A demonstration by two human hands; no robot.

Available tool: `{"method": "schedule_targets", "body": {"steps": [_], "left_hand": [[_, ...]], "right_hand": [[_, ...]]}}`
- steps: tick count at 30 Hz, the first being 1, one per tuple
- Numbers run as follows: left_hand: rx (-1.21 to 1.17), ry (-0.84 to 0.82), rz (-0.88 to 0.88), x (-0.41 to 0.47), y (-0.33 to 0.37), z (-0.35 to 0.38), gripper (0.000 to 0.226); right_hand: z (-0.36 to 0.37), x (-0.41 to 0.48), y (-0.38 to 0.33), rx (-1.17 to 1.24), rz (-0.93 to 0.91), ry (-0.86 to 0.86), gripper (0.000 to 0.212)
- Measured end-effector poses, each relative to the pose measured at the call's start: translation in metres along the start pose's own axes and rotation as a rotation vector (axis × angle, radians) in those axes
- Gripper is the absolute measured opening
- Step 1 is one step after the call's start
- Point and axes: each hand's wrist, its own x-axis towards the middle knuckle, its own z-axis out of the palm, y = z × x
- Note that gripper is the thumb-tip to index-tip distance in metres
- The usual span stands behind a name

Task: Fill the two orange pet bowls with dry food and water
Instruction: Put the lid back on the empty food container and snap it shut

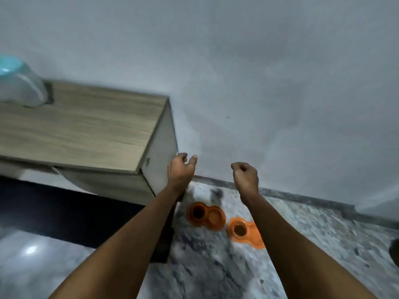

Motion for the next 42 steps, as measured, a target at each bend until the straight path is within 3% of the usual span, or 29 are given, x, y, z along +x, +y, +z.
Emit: {"method": "schedule_targets", "body": {"steps": [10,16,26,33,42], "left_hand": [[-0.094,0.163,0.027,-0.004,-0.057,-0.264,0.046],[-0.152,0.271,0.015,0.013,-0.09,-0.392,0.045],[-0.176,0.423,-0.051,0.074,-0.154,-0.526,0.042],[-0.15,0.437,-0.063,0.163,-0.182,-0.614,0.032],[-0.115,0.442,-0.07,0.246,-0.207,-0.688,0.031]], "right_hand": [[0.187,-0.165,-0.088,-0.08,-0.165,-0.118,0.013],[0.284,-0.218,-0.117,-0.088,-0.196,-0.232,0.014],[0.452,-0.244,-0.169,-0.159,-0.276,-0.363,0.013],[0.585,-0.236,-0.209,-0.141,-0.264,-0.405,0.015],[0.699,-0.223,-0.247,-0.191,-0.27,-0.467,0.013]]}}
